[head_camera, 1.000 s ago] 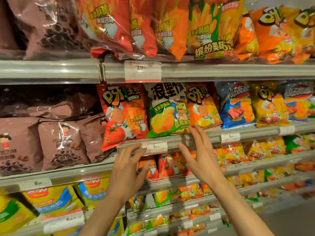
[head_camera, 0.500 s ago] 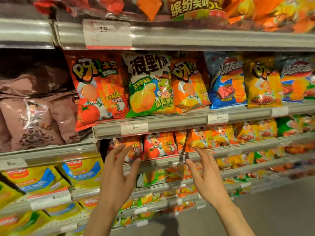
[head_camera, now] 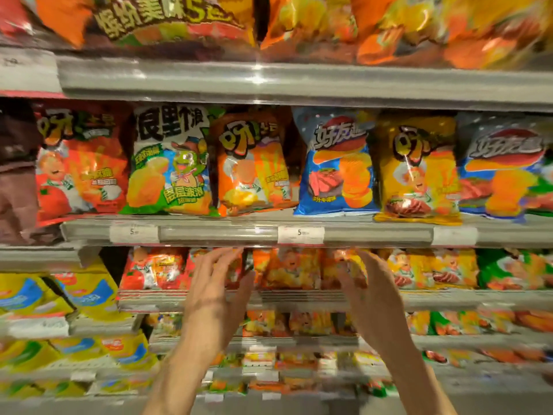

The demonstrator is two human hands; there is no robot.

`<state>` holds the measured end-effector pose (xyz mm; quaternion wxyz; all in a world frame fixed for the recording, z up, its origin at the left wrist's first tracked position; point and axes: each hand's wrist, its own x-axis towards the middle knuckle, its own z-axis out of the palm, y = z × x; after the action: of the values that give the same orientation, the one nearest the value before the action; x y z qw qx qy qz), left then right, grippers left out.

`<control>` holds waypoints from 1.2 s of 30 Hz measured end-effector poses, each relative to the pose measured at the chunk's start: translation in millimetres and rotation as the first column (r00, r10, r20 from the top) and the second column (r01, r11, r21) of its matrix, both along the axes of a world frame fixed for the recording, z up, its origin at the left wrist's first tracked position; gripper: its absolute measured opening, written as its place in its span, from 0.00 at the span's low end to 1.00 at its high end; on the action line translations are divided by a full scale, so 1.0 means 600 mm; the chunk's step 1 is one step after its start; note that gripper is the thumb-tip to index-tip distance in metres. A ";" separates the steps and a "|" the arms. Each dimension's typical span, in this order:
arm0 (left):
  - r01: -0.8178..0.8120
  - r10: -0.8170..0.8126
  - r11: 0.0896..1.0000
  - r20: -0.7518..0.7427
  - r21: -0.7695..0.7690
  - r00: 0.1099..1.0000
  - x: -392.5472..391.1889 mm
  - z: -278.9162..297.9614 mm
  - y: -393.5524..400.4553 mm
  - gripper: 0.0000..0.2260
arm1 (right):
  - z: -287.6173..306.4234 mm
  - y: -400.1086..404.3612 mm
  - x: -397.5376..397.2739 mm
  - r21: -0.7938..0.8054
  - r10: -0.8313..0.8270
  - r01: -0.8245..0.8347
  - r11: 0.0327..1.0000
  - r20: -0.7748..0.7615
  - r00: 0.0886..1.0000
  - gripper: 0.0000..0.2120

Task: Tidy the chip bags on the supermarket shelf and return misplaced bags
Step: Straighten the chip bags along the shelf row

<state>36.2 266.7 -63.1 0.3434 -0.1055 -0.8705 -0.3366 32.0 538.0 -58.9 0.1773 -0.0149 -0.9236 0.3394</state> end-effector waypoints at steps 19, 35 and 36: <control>0.151 -0.160 0.910 0.009 -0.386 0.987 -0.124 0.067 0.044 0.18 | 0.055 -0.018 -0.093 0.330 0.219 -0.113 0.937 -0.307 0.926 0.18; 0.261 -0.279 0.907 -0.009 -0.331 0.960 -0.138 0.066 0.027 0.16 | 0.082 -0.021 -0.105 0.120 0.193 -0.162 0.979 -0.328 0.925 0.11; 0.261 -0.279 0.908 -0.008 -0.327 0.960 -0.138 0.066 0.026 0.17 | 0.101 -0.027 -0.107 0.037 0.158 -0.153 0.987 -0.290 0.944 0.10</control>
<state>-46.6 282.5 -23.4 0.2954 -0.2886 -0.8810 -0.2309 -32.3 521.6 1.8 0.2845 0.1094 -0.8879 0.3445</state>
